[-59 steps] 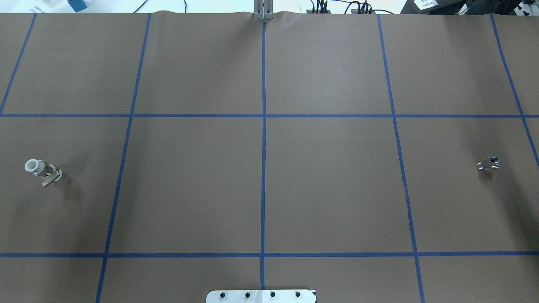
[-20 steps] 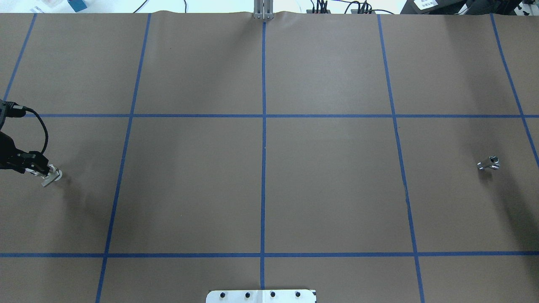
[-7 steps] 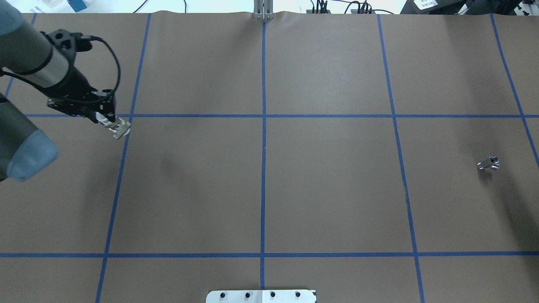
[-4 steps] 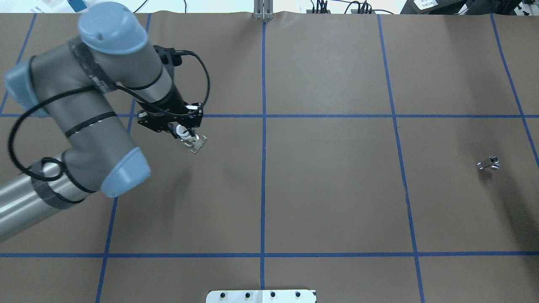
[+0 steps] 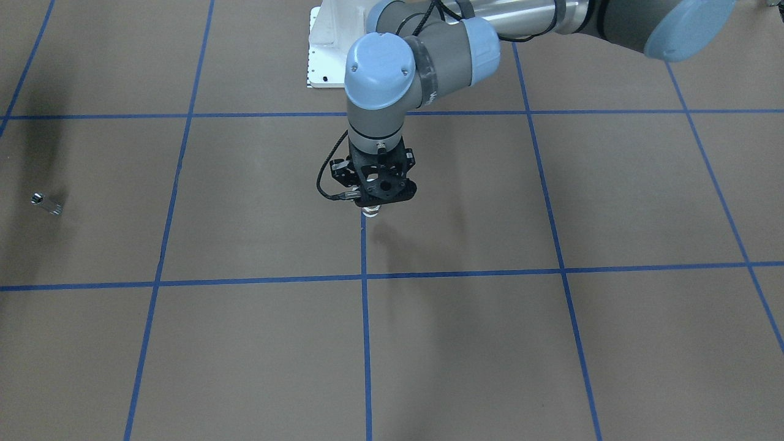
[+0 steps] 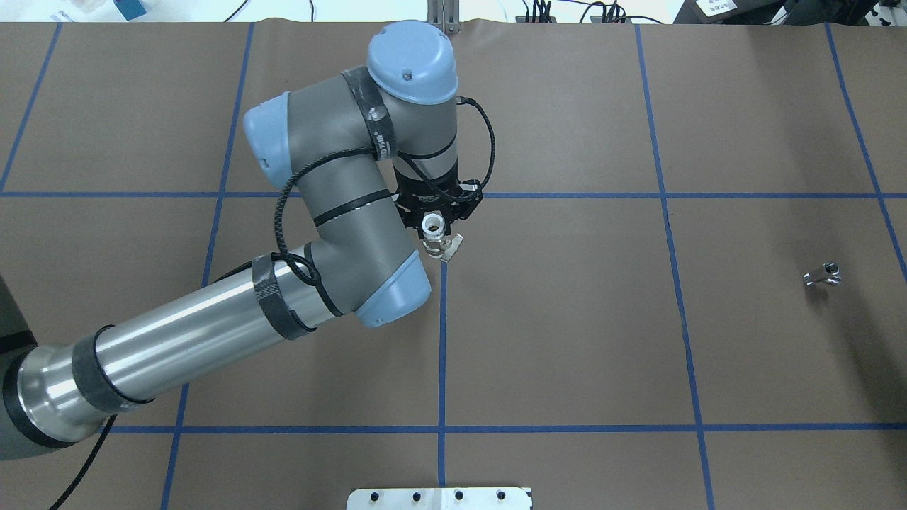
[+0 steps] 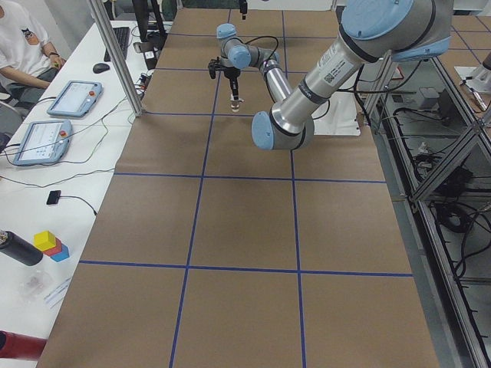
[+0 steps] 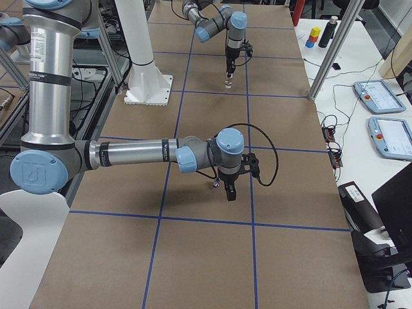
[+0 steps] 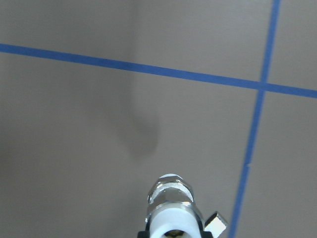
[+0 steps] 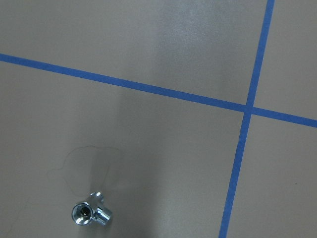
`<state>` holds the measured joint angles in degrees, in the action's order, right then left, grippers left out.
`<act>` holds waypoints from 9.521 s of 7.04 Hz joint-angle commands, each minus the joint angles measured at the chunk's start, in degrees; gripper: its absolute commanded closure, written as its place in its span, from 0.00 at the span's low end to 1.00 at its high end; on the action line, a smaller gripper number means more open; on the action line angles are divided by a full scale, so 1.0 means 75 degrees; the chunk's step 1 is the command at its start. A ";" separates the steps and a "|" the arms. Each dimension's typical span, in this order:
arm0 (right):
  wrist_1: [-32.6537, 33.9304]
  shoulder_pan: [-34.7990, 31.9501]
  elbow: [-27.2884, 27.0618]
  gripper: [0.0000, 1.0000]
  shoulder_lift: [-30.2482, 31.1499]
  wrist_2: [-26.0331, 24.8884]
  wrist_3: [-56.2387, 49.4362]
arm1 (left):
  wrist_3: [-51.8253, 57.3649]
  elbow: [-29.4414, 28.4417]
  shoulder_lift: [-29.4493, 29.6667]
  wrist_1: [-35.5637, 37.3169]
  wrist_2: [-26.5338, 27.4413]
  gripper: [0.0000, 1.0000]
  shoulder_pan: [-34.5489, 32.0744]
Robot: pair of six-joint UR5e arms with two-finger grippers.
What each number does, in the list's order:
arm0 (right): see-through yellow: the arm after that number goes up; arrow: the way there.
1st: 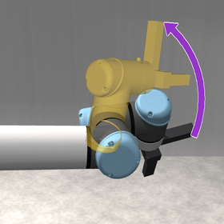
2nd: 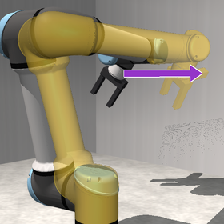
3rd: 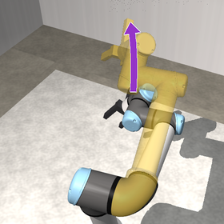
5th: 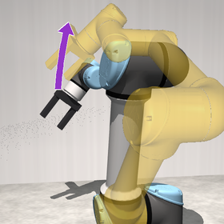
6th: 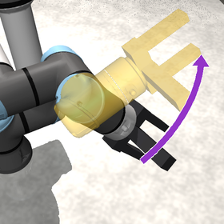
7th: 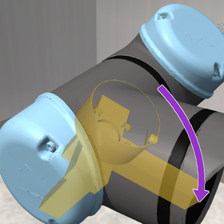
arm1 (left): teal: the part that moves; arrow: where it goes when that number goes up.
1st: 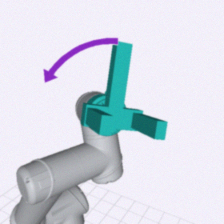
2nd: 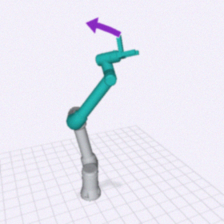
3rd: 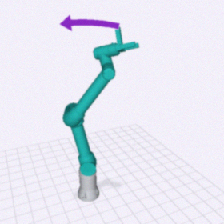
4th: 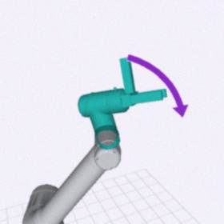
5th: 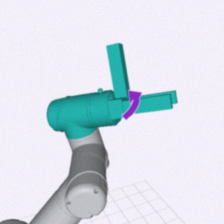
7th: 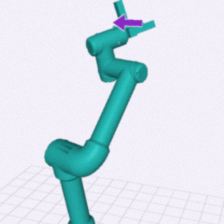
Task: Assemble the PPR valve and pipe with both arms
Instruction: 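Lift the valve with the left gripper and carry it to the table center, then set the valve upright at center, open the left gripper and withdraw, then lower the right gripper onto the small chrome fitting and grasp it, then carry the chrome fitting with the right gripper above the standing valve, then lower the chrome fitting onto the valve top and press it on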
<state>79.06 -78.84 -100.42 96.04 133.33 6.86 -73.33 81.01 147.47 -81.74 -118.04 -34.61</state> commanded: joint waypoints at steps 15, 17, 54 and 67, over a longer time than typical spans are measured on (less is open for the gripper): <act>0.0005 0.0000 -0.0005 0.00 0.0004 -0.0012 0.0000 | -0.0019 -0.0441 0.0002 -0.0352 0.0527 0.27 0.0384; 0.0005 0.0000 -0.0005 0.00 -0.0008 0.0000 0.0012 | 0.0004 -0.0267 0.0002 -0.0282 0.0469 0.11 0.0326; 0.2677 0.5166 0.1198 1.00 -0.7725 -0.2284 0.8153 | 0.4586 0.4107 -0.5647 -0.0175 -0.1360 0.10 -0.2709; 0.2771 0.6024 0.1588 1.00 -0.7824 -0.2836 0.8203 | 0.4528 0.4047 -0.5611 -0.0246 -0.1360 0.10 -0.2698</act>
<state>99.91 -33.67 -88.81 37.43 112.13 68.45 -39.31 111.36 105.34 -83.58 -128.23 -54.84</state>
